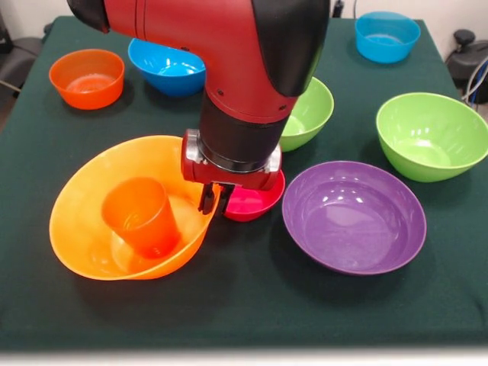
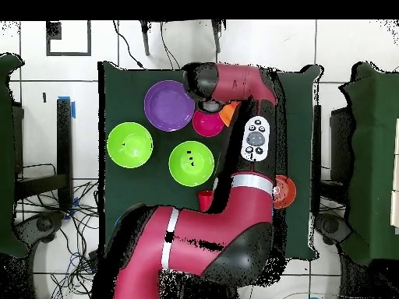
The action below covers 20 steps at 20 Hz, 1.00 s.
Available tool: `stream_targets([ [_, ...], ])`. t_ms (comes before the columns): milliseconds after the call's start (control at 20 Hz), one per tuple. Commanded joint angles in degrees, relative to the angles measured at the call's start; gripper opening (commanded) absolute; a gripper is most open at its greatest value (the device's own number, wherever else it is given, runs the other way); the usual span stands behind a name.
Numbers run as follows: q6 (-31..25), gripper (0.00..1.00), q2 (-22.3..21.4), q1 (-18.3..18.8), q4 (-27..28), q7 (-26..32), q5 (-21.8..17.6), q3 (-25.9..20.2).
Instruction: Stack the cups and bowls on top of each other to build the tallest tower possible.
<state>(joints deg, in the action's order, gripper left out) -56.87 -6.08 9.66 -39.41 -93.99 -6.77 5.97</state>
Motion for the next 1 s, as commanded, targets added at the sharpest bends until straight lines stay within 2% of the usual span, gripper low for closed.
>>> stream_targets([
  [50, -2.54, 0.00, 3.28, -2.69, 0.20, -10.43, 1.47, -3.32],
  [1000, -3.70, 0.00, 4.10, -4.37, 1.68, -13.08, 3.72, -2.08],
])
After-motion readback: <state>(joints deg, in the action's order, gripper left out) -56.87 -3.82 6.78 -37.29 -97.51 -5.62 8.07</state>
